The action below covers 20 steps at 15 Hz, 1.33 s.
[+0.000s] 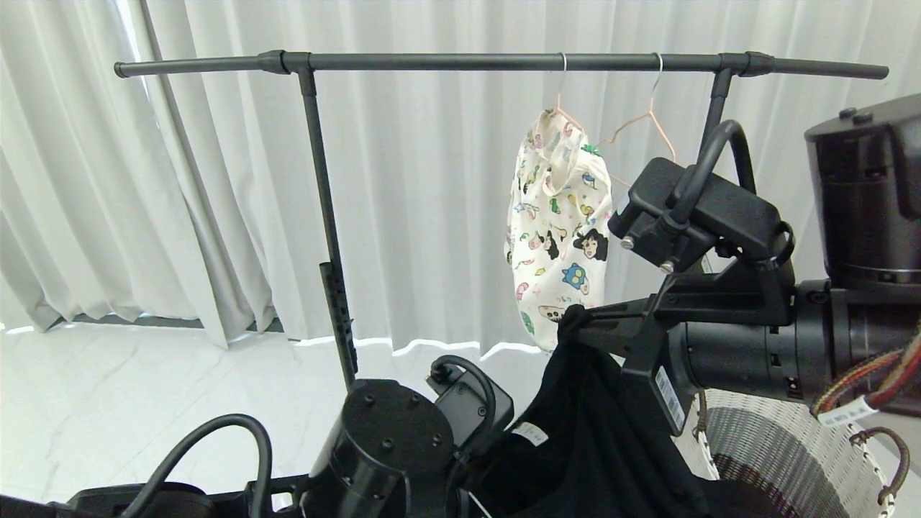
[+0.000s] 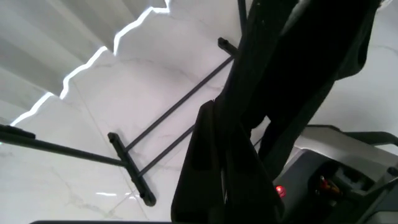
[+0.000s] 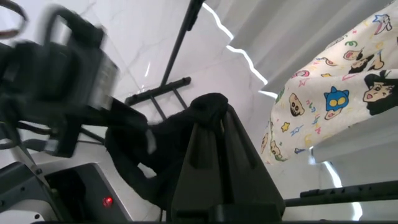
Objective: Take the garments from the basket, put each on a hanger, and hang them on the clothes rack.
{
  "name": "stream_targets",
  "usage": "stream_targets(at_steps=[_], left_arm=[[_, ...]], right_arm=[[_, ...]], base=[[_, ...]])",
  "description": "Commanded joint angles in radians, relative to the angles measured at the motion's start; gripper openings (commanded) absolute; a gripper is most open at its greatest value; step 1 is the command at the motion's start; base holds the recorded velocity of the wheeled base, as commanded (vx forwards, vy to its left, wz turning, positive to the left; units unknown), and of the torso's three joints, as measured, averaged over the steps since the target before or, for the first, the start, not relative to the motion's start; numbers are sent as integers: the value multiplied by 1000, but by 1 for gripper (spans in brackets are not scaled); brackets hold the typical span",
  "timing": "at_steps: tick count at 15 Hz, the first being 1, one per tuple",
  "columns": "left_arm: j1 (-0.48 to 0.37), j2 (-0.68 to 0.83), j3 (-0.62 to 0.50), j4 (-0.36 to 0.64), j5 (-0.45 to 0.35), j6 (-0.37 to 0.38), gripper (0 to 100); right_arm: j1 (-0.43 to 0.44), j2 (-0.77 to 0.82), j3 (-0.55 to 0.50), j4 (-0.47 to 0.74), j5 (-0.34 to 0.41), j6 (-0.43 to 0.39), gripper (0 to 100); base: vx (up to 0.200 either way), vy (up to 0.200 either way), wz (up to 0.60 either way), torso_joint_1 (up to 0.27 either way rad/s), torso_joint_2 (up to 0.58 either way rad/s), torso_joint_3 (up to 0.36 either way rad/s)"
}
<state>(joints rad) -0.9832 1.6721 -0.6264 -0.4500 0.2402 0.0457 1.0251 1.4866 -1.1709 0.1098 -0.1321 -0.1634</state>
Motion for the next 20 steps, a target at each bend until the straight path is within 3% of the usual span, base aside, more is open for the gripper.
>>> stream_targets(at_steps=[1,4,5,6,8,10,11,12,16,20], left_arm=[[8,-75,-13,2,13,-32,0],[61,-189,-65,102,30,-35,0],[72,-272,-130,254,56,-35,0],[75,-311,-176,335,65,-35,0],[93,-345,-280,419,97,-29,0],[93,-345,-338,421,145,34,0],[93,-347,-395,421,154,134,0],[93,-344,-431,421,154,180,0],[93,-342,-541,421,152,253,0],[92,-377,-535,418,151,364,0]], right_arm=[[-3,0,3,-16,0,-1,0],[-16,-2,45,-125,-21,-1,0],[-17,-12,66,-170,-64,-1,0],[-17,-23,74,-182,-89,-1,0],[-25,-60,77,-183,-110,-2,0],[-37,-92,77,-183,-110,-8,0],[-43,-126,74,-180,-110,-18,0],[-48,-152,73,-177,-110,-27,0],[-51,-236,53,-174,-107,-68,0],[-51,-253,-13,-159,-103,-114,0]], base=[[0,0,0,0,0,0],[0,0,0,0,0,0],[0,0,0,0,0,0],[0,0,0,0,0,0],[0,0,0,0,0,0],[0,0,0,0,0,0],[0,0,0,0,0,0],[0,0,0,0,0,0],[0,0,0,0,0,0],[0,0,0,0,0,0]])
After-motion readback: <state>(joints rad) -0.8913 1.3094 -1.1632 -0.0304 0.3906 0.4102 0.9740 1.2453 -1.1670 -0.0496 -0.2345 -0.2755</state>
